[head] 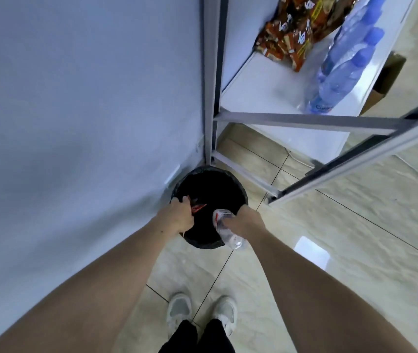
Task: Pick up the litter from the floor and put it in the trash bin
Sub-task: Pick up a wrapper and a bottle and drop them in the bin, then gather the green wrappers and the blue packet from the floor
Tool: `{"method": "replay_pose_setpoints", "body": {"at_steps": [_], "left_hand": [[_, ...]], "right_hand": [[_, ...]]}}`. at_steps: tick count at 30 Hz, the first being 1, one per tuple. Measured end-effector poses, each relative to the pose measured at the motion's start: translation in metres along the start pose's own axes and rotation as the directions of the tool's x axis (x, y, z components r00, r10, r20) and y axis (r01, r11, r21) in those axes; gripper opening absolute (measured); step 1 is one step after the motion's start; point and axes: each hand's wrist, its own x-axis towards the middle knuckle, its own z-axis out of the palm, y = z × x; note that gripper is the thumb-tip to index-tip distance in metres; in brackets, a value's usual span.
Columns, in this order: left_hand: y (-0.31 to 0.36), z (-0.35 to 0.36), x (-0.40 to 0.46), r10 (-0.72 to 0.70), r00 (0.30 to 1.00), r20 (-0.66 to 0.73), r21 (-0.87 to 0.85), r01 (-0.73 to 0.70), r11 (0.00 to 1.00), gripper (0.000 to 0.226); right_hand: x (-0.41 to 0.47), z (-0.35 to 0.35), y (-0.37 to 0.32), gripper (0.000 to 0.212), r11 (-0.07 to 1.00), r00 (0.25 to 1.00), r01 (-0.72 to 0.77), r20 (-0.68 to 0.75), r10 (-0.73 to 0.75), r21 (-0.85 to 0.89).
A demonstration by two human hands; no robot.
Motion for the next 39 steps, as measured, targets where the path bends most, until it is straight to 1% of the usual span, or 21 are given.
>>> {"method": "replay_pose_setpoints", "body": {"at_steps": [2, 3, 6, 7, 12, 15, 17, 19, 23, 27, 29, 31, 34, 36, 37, 39], "left_hand": [[0.003, -0.003, 0.019, 0.057, 0.996, 0.068, 0.009, -0.058, 0.998, 0.06], [0.005, -0.006, 0.023, 0.087, 0.994, 0.073, 0.026, -0.089, 0.996, 0.055], [0.011, -0.022, 0.02, 0.135, 0.987, 0.09, 0.093, -0.143, 0.985, 0.023], [0.014, -0.028, 0.016, 0.144, 0.985, 0.096, 0.112, -0.154, 0.982, 0.018], [0.041, -0.061, -0.016, 0.197, 0.977, 0.079, 0.245, -0.211, 0.946, 0.024], [0.06, -0.074, -0.042, 0.237, 0.969, 0.073, 0.28, -0.248, 0.927, 0.022], [0.075, -0.078, -0.063, 0.273, 0.958, 0.083, 0.309, -0.285, 0.907, 0.019], [0.091, -0.08, -0.087, 0.321, 0.941, 0.104, 0.35, -0.336, 0.874, 0.022], [0.126, -0.075, -0.14, 0.429, 0.885, 0.178, 0.468, -0.46, 0.754, 0.026], [0.164, -0.052, -0.201, 0.51, 0.81, 0.289, 0.586, -0.571, 0.575, 0.022], [0.182, -0.035, -0.228, 0.525, 0.781, 0.338, 0.621, -0.605, 0.498, 0.024], [0.204, -0.01, -0.258, 0.544, 0.746, 0.384, 0.65, -0.637, 0.415, 0.027], [0.235, 0.035, -0.3, 0.57, 0.699, 0.433, 0.666, -0.673, 0.32, 0.027], [0.256, 0.072, -0.332, 0.581, 0.659, 0.478, 0.677, -0.698, 0.234, 0.032], [0.264, 0.091, -0.349, 0.585, 0.638, 0.501, 0.682, -0.707, 0.187, 0.034], [0.278, 0.127, -0.379, 0.59, 0.6, 0.541, 0.677, -0.727, 0.119, 0.037]], "right_hand": [[0.016, 0.0, 0.001, 0.047, 1.0, 1.0, -0.006, 0.005, 0.006, -0.026], [0.018, -0.003, 0.003, 0.045, 0.999, 1.0, -0.012, 0.013, 0.013, -0.039], [0.013, -0.013, 0.012, 0.039, 0.995, 0.998, -0.037, 0.042, 0.041, -0.088], [0.009, -0.018, 0.017, 0.036, 0.994, 0.998, -0.041, 0.041, 0.045, -0.099], [-0.027, -0.054, 0.039, 0.025, 0.986, 0.998, -0.058, -0.005, 0.058, -0.156], [-0.058, -0.076, 0.057, 0.017, 0.984, 0.997, -0.074, -0.032, 0.07, -0.161], [-0.085, -0.087, 0.074, 0.025, 0.987, 0.995, -0.088, -0.054, 0.082, -0.132], [-0.114, -0.092, 0.091, 0.032, 0.989, 0.991, -0.112, -0.087, 0.104, -0.093], [-0.176, -0.092, 0.131, 0.034, 0.982, 0.971, -0.185, -0.148, 0.189, 0.042], [-0.247, -0.077, 0.18, 0.033, 0.952, 0.945, -0.252, -0.168, 0.281, 0.175], [-0.28, -0.068, 0.206, 0.023, 0.929, 0.931, -0.276, -0.172, 0.322, 0.247], [-0.316, -0.057, 0.239, 0.004, 0.899, 0.909, -0.301, -0.188, 0.371, 0.319], [-0.366, -0.037, 0.288, 0.009, 0.837, 0.864, -0.344, -0.206, 0.459, 0.425], [-0.402, -0.018, 0.324, 0.025, 0.792, 0.832, -0.371, -0.206, 0.515, 0.484], [-0.42, -0.007, 0.343, 0.025, 0.766, 0.816, -0.388, -0.195, 0.544, 0.512], [-0.452, 0.015, 0.378, 0.016, 0.711, 0.785, -0.41, -0.176, 0.593, 0.571]]}}
